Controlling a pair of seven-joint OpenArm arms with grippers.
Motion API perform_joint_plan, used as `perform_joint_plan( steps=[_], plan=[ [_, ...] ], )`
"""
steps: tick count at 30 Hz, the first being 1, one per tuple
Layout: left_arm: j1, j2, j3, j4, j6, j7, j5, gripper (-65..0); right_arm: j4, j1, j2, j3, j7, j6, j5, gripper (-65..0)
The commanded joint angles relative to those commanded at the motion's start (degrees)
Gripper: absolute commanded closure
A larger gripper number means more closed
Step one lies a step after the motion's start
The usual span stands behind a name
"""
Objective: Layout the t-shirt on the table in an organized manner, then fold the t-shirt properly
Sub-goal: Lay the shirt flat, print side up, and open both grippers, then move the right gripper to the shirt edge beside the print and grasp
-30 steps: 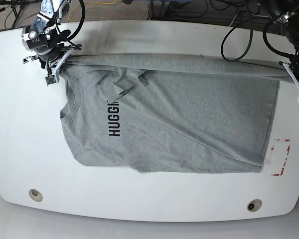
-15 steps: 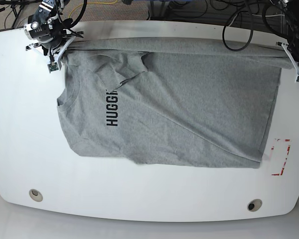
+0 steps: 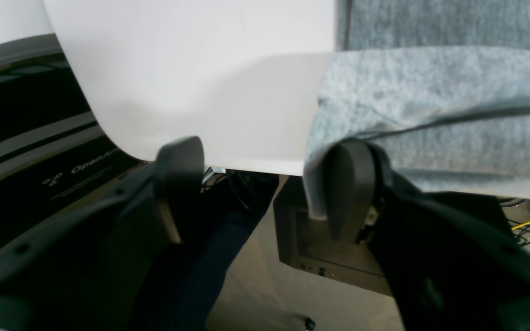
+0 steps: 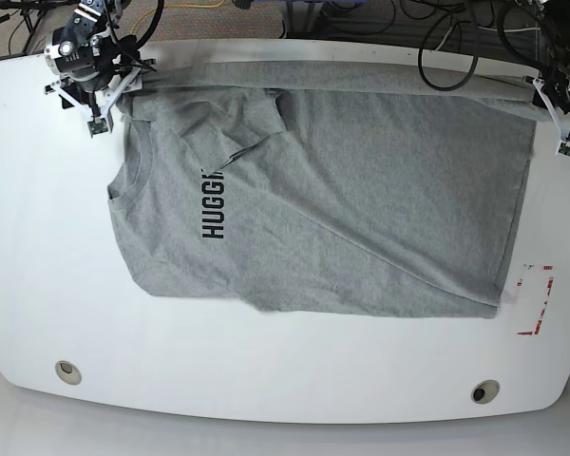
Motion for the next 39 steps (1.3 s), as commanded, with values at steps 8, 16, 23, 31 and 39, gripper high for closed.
perform_joint_plan(
  steps=[8,16,23,31,39],
  plan=[
    [-6.6,-2.8,-0.2,0.4,0.0,4.9,-0.4,-38.5,0.2,0.5,0.4,0.4,0.0,0.00,-0.1,-47.9],
    [-10.1,-4.2,-0.3,0.4,0.0,7.3,-0.4,-38.5,0.2,2.9,0.4,4.6,-0.2,0.00,0.0,-46.6],
    [-7.4,-3.8,2.1,0.4,0.0,7.3,-0.4,-38.5,0.1,4.1,0.4,4.6,-0.3,0.00,0.1,-46.6],
    [-2.4,-3.1,6.8,0.3,0.0,7.3,-8.6,-38.5,-0.2,7.0,0.0,4.5,-0.3,0.00,0.2,-46.6],
    [-7.3,-2.4,-3.4,0.1,0.0,7.3,-15.6,-38.5,-0.3,11.1,-0.7,4.5,-0.3,0.00,-0.2,-46.6]
  ],
)
